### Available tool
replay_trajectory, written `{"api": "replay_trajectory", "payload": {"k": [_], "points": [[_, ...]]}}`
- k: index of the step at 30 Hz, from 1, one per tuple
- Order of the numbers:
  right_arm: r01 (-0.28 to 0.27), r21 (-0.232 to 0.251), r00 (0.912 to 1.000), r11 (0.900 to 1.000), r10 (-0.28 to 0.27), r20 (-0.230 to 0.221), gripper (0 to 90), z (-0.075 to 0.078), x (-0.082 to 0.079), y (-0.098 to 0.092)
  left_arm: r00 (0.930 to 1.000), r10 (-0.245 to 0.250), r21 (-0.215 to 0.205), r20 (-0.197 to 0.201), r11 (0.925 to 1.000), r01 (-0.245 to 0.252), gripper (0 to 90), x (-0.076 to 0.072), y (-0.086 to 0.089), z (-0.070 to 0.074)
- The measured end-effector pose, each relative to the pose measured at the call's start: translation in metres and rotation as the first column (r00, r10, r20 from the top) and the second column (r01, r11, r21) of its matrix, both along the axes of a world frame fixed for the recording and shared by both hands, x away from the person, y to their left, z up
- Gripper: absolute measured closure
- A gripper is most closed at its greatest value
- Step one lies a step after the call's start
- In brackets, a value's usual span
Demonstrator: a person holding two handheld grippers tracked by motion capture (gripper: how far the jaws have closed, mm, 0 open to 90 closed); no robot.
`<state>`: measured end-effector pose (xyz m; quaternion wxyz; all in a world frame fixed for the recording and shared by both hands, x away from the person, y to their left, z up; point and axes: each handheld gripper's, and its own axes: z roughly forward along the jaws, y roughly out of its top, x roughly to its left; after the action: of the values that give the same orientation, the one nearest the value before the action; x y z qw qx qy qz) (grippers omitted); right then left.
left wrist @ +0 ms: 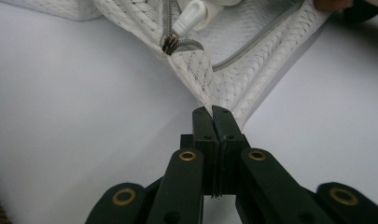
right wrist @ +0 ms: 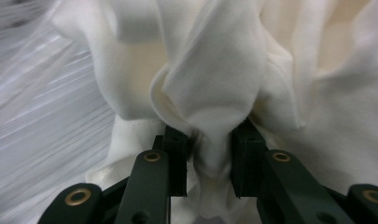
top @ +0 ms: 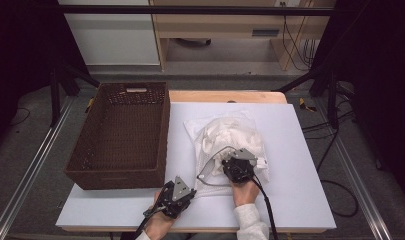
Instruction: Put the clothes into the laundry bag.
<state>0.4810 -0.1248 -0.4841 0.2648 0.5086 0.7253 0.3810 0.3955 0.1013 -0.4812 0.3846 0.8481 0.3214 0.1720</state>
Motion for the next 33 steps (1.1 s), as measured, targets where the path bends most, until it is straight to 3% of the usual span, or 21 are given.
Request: {"api": "replay_trajectory", "payload": {"k": [2,4,7,10,13,15,17,22,25,28,29,31,33], "points": [[0.032,-0.017,0.9994,0.999,-0.032,0.013,71.8,-0.003,0.007,-0.002,1.0,0.004,0.004,-0.002,1.0,-0.004,88.5,0.0,-0.001,-0.002],[0.035,0.003,0.9994,0.999,-0.035,-0.004,69.7,-0.003,0.011,-0.003,1.0,0.004,0.01,-0.005,0.9999,-0.004,88.5,0.001,-0.002,-0.004],[-0.008,0.03,0.9994,1.0,0.009,-0.033,60.4,0.0,0.007,-0.006,0.9999,0.007,0.003,-0.015,1.0,-0.007,88.5,0.002,-0.001,-0.004],[-0.067,0.054,0.9963,0.996,0.07,-0.049,44.2,0.008,-0.005,-0.01,0.9998,0.012,0.001,-0.017,0.9999,-0.012,88.4,0.002,-0.001,-0.004],[-0.111,0.006,0.9936,0.994,0.111,0.021,38.8,0.02,-0.032,-0.018,0.9998,0.015,-0.001,-0.016,0.9999,-0.015,88.2,0.002,-0.001,-0.004],[-0.124,0.001,0.9906,0.992,0.124,0.057,37.6,0.026,-0.05,-0.032,0.9997,0.015,-0.005,-0.017,0.9999,-0.015,88.1,0.002,-0.001,-0.004],[-0.084,-0.013,0.9935,0.996,0.085,0.075,36.4,0.029,-0.064,-0.051,0.9997,0.015,-0.008,-0.016,0.9998,-0.016,88.0,0.003,-0.001,-0.005],[0.04,-0.02,0.999,0.999,-0.039,0.022,35.7,0.013,-0.078,-0.092,0.9997,0.018,-0.012,-0.017,0.9998,-0.018,87.6,0.003,-0.001,-0.005],[0.064,-0.056,0.9975,0.996,-0.066,-0.025,40.0,0.0,-0.072,-0.099,0.9997,0.019,-0.014,-0.016,0.9997,-0.019,87.6,0.003,-0.001,-0.005],[0.051,-0.021,0.996,0.998,-0.052,-0.073,58.4,-0.005,-0.065,-0.102,0.9997,0.02,-0.02,-0.017,0.9996,-0.02,87.7,0.003,-0.001,-0.006],[0.044,-0.014,0.9961,0.999,-0.045,-0.075,70.6,-0.004,-0.064,-0.103,0.9997,0.02,-0.019,-0.016,0.9996,-0.021,87.7,0.003,-0.001,-0.006],[0.029,0.015,0.9959,0.999,-0.027,-0.086,86.5,-0.002,-0.064,-0.105,0.9996,0.023,-0.018,-0.015,0.9996,-0.024,87.7,0.003,-0.001,-0.006],[0.016,0.025,0.997,1.0,-0.014,-0.076,88.1,0.001,-0.069,-0.107,0.9994,0.028,-0.019,-0.018,0.9994,-0.029,87.9,0.003,-0.001,-0.005]]}}
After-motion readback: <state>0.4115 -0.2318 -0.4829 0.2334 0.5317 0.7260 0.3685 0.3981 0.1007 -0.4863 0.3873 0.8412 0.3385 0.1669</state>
